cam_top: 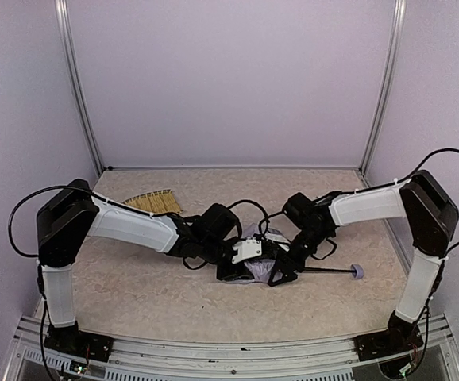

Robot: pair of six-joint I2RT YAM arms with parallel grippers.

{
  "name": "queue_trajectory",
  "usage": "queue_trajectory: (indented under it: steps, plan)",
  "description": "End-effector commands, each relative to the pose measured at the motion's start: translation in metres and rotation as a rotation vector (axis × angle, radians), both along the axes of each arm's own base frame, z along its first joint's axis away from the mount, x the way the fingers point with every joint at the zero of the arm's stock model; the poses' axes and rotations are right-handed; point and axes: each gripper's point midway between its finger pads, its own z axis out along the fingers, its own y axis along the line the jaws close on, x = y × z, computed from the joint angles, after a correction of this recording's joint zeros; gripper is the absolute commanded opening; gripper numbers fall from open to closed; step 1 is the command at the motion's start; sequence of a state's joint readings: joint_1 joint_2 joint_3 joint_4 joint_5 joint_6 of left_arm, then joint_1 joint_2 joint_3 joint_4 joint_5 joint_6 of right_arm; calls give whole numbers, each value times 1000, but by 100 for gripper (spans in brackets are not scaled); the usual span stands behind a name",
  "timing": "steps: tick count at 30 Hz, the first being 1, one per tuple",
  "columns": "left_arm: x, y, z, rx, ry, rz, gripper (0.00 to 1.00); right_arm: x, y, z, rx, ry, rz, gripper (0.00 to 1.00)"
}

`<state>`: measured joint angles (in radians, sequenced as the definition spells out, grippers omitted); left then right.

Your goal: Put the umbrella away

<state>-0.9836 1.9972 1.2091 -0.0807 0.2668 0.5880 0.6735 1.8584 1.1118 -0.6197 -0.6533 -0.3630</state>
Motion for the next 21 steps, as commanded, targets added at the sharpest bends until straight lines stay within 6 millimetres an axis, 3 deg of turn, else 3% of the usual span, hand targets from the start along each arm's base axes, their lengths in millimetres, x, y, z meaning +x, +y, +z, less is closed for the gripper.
queue_trajectory:
  steps: [1,9,15,21]
  plan:
    - [-23,77,-89,324,331,134,40,12,0,30,66,-127,-63,64]
    - [-32,78,-95,326,507,115,34,35,-10,77,130,-460,-155,65]
    - [-29,80,-95,300,637,138,32,8,4,99,192,-931,16,68]
    - [-30,82,-96,291,721,130,32,9,13,80,89,-1138,129,76]
